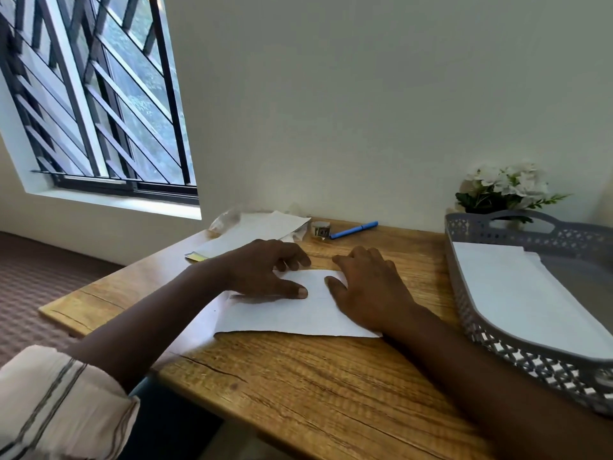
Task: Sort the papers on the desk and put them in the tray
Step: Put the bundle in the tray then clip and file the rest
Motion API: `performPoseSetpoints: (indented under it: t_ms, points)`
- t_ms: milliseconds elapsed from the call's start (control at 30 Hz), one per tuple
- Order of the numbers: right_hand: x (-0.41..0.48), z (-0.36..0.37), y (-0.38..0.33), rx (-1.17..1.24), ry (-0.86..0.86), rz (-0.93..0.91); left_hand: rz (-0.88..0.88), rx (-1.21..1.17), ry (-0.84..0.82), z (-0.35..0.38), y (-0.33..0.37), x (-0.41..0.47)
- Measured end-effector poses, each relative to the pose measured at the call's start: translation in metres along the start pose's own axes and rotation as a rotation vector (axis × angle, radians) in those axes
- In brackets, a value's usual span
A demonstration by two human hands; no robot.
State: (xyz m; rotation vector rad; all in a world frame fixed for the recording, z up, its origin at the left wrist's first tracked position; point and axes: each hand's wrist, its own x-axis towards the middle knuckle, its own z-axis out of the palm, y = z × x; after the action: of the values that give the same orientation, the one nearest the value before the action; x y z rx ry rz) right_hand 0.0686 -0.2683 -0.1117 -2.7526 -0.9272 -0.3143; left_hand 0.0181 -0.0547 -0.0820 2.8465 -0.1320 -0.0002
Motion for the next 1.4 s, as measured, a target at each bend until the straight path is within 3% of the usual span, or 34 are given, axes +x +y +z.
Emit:
performPoseSetpoints:
  t_ms: [133,233,333,467,567,667,867,967,1067,1133,1233,1300,1400]
  points:
    - [-0.001,0.007,0.002,0.120,0.092,-0.024,-0.065,-0.002,-0.158,-0.014,0.007,0.012]
    - [-0.001,0.010,0.004,0.218,0.147,-0.024,-0.068,-0.052,-0.187,-0.020,0.007,0.021]
    - [-0.003,0.009,0.005,0.259,0.237,-0.031,-0.018,-0.035,-0.049,-0.023,0.006,0.026]
    - [-0.005,0.004,0.003,0.323,0.403,-0.068,0.145,0.169,0.323,-0.025,0.015,0.023]
    - [-0.006,0.004,0.001,0.277,0.331,-0.117,0.236,0.264,0.372,-0.016,0.016,0.014]
    - [-0.007,0.001,-0.001,0.269,0.161,-0.156,0.270,0.195,0.304,0.002,0.010,0.004]
    - [-0.004,0.000,-0.003,0.128,-0.156,-0.166,0.126,0.006,0.040,0.025,0.012,-0.019]
    - [-0.002,-0.001,-0.003,0.028,-0.294,-0.182,0.059,0.099,-0.101,0.027,0.016,-0.034]
    - [-0.001,-0.001,-0.002,-0.010,-0.352,-0.161,-0.077,0.201,-0.141,0.022,0.006,-0.045]
    - [0.000,0.000,0.000,-0.009,-0.356,-0.152,-0.149,0.175,-0.064,0.014,-0.008,-0.052]
    - [-0.001,0.001,0.000,0.006,-0.332,-0.162,-0.144,0.097,0.313,-0.004,-0.031,-0.052]
    - [-0.003,0.001,-0.001,0.030,-0.298,-0.161,-0.220,0.093,0.470,-0.017,-0.046,-0.038]
    - [-0.008,-0.001,-0.002,0.087,-0.250,-0.151,-0.449,0.131,0.343,-0.027,-0.066,-0.011]
